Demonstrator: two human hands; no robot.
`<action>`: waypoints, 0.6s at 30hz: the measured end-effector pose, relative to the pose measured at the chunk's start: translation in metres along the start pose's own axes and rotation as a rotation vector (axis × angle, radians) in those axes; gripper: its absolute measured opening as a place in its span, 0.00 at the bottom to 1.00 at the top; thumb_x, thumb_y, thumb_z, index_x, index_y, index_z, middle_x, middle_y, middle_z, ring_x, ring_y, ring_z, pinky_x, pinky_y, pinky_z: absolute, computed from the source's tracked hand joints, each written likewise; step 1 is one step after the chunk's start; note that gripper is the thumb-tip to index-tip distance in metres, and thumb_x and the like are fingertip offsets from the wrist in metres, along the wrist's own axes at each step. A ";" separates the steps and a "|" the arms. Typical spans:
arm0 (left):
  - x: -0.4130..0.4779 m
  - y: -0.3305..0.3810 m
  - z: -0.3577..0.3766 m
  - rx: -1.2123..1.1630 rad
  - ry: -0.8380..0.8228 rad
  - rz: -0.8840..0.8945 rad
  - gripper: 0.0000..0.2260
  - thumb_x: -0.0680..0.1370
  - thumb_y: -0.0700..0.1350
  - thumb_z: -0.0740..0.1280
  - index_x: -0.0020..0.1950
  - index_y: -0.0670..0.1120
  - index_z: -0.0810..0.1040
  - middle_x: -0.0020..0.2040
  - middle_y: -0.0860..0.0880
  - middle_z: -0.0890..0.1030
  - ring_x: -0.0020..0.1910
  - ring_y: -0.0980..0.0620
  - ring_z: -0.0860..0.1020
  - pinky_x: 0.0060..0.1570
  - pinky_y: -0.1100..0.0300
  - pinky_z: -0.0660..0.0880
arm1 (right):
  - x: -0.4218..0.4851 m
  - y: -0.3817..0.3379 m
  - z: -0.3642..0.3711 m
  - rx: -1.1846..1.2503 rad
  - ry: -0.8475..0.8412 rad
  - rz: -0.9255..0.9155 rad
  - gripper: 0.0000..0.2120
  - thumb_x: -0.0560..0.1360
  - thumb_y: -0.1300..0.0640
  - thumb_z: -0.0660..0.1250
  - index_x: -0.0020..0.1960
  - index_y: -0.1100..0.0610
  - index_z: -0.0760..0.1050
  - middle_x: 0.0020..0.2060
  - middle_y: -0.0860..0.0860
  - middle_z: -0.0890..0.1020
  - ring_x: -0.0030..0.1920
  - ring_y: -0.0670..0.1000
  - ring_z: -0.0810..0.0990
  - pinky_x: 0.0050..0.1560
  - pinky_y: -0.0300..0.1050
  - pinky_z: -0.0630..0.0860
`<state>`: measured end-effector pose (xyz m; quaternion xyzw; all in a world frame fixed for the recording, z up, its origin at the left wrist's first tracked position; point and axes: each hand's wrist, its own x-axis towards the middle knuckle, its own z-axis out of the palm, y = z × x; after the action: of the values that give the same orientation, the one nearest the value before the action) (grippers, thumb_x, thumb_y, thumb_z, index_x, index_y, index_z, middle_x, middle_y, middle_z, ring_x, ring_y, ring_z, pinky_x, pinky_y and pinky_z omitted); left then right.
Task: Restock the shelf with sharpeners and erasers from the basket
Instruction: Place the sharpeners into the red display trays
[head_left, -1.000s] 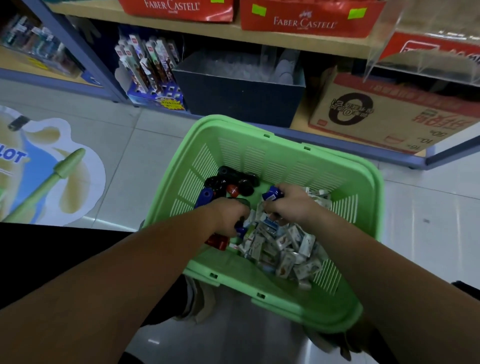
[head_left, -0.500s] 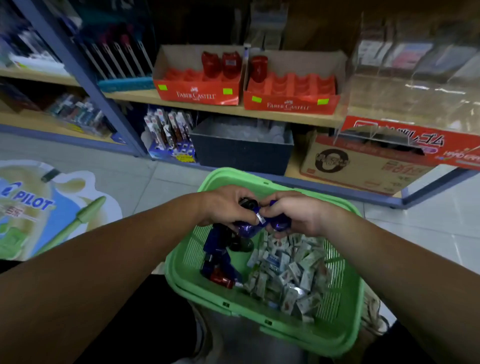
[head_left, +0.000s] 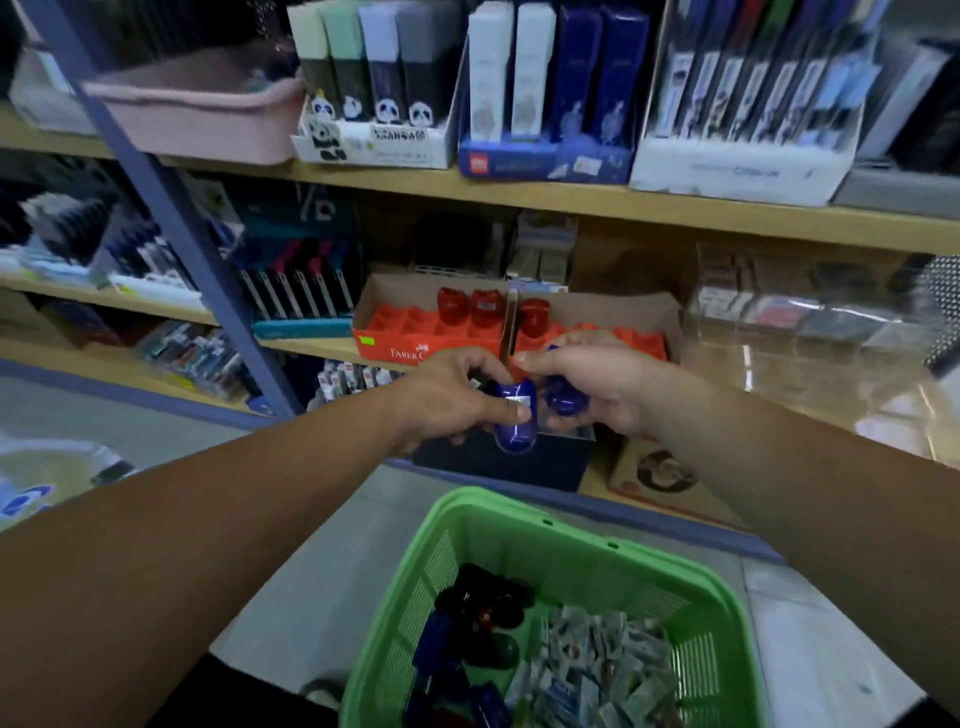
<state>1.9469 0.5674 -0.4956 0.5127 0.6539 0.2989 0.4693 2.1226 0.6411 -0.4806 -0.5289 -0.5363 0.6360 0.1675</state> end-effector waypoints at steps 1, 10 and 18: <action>0.009 0.000 -0.006 -0.010 0.038 -0.003 0.17 0.71 0.45 0.81 0.55 0.49 0.79 0.46 0.46 0.85 0.37 0.52 0.83 0.29 0.57 0.72 | 0.007 -0.005 0.002 0.063 -0.016 0.014 0.08 0.78 0.57 0.72 0.56 0.58 0.78 0.44 0.55 0.85 0.43 0.54 0.84 0.43 0.51 0.82; 0.082 0.008 -0.065 -0.025 0.434 0.189 0.14 0.73 0.47 0.80 0.51 0.55 0.77 0.52 0.55 0.80 0.48 0.54 0.82 0.41 0.61 0.77 | 0.084 -0.051 0.006 -0.015 0.146 -0.343 0.20 0.75 0.69 0.73 0.61 0.49 0.80 0.60 0.53 0.81 0.58 0.54 0.83 0.55 0.53 0.85; 0.124 -0.017 -0.059 0.314 0.323 0.197 0.14 0.74 0.45 0.78 0.55 0.56 0.79 0.55 0.56 0.79 0.48 0.59 0.78 0.38 0.69 0.73 | 0.101 -0.029 -0.015 0.009 0.314 -0.531 0.21 0.73 0.67 0.77 0.60 0.50 0.79 0.53 0.47 0.82 0.48 0.49 0.85 0.44 0.43 0.86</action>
<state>1.8822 0.6854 -0.5262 0.5861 0.7057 0.3162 0.2418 2.0862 0.7385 -0.5035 -0.4614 -0.6206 0.4828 0.4110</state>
